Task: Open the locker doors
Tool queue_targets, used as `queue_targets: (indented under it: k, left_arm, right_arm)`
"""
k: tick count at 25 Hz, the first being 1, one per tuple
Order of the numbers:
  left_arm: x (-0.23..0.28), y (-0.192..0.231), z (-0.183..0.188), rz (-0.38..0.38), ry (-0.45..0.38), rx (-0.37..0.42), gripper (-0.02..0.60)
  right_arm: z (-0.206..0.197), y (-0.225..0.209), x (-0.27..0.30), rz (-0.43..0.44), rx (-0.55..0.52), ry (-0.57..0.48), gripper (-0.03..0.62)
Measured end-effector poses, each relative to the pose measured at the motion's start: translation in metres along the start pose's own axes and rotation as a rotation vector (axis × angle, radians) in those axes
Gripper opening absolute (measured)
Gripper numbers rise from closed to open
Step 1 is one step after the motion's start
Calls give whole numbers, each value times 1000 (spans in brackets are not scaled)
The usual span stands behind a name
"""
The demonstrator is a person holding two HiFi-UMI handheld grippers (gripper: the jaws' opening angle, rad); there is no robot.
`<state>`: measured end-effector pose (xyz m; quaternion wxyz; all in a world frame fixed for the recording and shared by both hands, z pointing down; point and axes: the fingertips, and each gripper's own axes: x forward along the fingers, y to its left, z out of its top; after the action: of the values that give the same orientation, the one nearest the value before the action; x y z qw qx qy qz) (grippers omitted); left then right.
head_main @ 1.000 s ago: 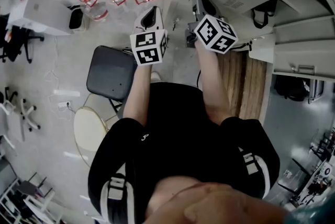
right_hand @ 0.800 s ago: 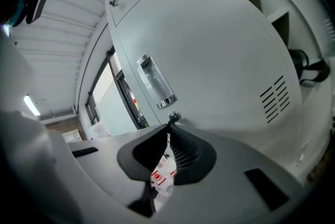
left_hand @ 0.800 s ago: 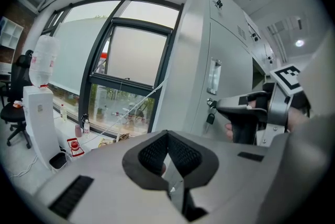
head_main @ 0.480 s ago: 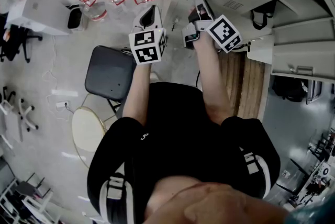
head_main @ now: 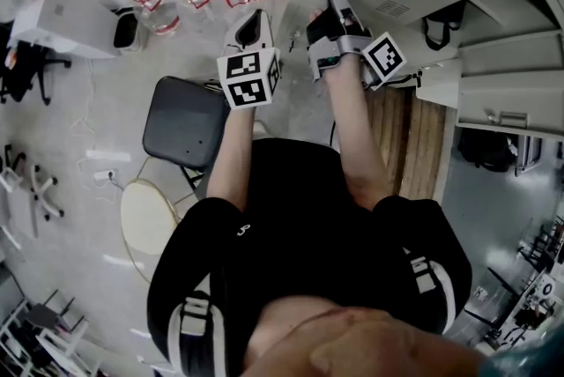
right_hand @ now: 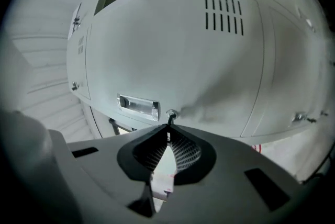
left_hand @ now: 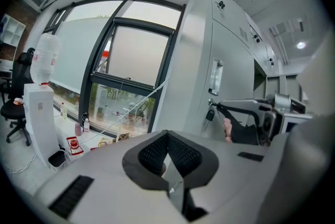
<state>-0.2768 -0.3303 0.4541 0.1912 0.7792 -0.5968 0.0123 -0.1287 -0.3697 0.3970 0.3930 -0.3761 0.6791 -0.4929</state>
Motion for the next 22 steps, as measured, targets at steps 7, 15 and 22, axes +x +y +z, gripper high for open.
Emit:
queue_targets:
  k: [7,15,22]
  left_arm:
    - [1,3,-3,7,12,-2,5]
    - [5,2,-5,3,17,1,5]
    - [9,-1,-7,-2,22,2,5]
  right_arm:
    - [0,-2,1,77,139,-36,32]
    - [0,-3,1,92,130,-24,32]
    - [0,-4,2,87,95,-14,53]
